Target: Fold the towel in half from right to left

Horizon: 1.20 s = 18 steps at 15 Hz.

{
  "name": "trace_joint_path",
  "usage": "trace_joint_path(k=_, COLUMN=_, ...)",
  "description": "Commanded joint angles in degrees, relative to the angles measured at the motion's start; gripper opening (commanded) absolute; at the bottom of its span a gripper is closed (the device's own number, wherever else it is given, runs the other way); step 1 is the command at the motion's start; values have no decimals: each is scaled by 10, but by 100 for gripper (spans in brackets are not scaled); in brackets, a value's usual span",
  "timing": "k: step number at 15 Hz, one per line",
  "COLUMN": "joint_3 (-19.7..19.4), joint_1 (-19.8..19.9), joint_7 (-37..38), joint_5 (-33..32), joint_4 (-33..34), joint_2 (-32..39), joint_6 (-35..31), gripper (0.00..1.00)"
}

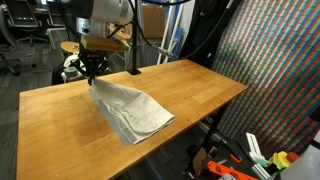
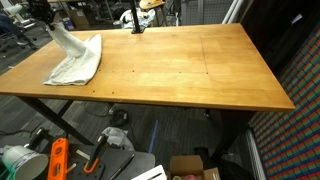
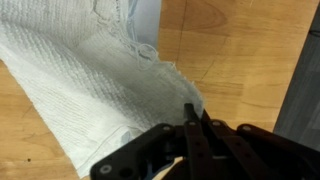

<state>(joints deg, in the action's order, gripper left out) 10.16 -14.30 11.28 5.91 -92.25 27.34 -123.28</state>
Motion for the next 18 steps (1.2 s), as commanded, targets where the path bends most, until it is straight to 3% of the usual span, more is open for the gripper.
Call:
trace_joint_path(k=1, joint_3=-1, joint_1=27, joint_7=11, joint_5=63, joint_4=34, joint_2=-4, joint_6=5, gripper=1)
trace_joint_path(k=18, joint_3=-35, joint_1=77, joint_7=68, joint_5=134, joint_4=101, joint_2=26, joint_6=-10, gripper=1)
